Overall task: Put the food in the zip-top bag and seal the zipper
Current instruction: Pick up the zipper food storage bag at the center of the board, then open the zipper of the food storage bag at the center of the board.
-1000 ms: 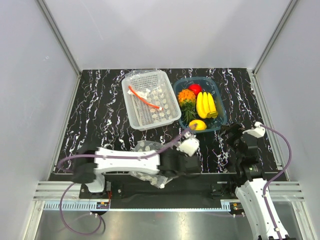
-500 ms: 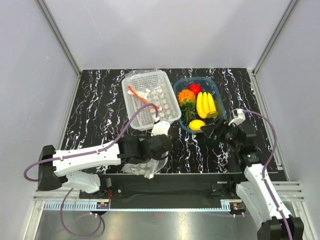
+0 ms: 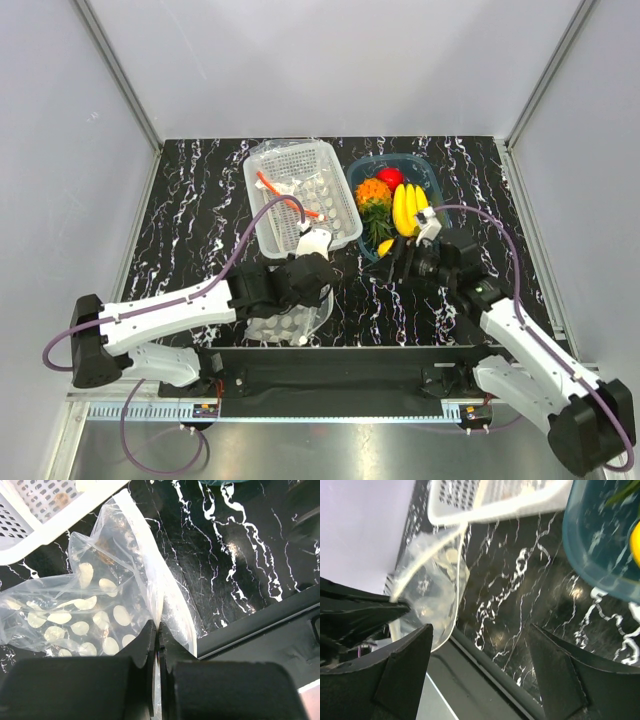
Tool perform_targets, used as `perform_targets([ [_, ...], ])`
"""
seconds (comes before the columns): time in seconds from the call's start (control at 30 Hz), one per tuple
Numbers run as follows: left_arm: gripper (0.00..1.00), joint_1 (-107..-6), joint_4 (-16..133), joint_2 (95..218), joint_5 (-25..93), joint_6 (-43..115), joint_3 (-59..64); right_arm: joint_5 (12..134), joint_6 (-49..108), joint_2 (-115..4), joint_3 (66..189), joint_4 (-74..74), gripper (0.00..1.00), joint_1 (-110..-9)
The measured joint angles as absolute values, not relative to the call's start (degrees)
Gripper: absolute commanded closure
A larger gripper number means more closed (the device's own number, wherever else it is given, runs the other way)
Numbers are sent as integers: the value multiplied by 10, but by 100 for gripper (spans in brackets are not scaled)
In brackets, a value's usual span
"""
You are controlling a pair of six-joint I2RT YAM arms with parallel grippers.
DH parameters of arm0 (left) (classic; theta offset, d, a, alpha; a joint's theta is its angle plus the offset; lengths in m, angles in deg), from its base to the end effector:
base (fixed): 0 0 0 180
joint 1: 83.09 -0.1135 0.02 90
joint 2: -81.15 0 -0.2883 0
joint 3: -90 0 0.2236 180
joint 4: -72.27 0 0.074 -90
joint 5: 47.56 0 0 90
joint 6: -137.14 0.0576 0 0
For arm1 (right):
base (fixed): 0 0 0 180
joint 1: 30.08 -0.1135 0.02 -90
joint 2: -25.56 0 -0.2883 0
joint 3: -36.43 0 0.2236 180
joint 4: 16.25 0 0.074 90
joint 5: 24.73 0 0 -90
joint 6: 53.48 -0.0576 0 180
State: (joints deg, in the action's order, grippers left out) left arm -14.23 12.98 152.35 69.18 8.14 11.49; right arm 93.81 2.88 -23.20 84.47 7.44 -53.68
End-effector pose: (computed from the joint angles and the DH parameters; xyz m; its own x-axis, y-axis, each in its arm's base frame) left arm 0.1057 -0.2016 0.3160 -0.6821 0.2057 -0.7017 0.3909 0.9136 -0.1122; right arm 0.1420 0.0921 0.2760 -0.7310 0.2117 -0.6487 -0.4149 0.6168 0.6688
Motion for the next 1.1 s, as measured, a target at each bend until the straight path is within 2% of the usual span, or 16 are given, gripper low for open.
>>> perform_targets([
  [0.5,100,-153,139,1521,677,90,116,818,-23,-388,853,21,19,-744],
  [0.6,100,-153,137,1516,677,92,116,796,-30,-427,872,12,29,-770],
  [0.63,100,-153,135,1513,677,92,116,788,-31,-439,880,7,41,-777],
  [0.73,100,-153,124,1501,677,94,115,763,-37,-462,903,-1,60,-797],
  [0.77,100,-153,120,1497,677,94,114,754,-39,-466,910,-1,72,-802],
  [0.83,100,-153,97,1491,681,95,106,734,-42,-473,921,-1,83,-808],
  [0.87,100,-153,86,1490,685,94,100,723,-45,-474,924,-1,94,-810],
  [0.93,100,-153,54,1490,695,93,82,698,-49,-474,931,7,100,-815],
  [1.1,100,-153,-63,1499,749,74,14,635,-51,-474,962,54,100,-840],
])
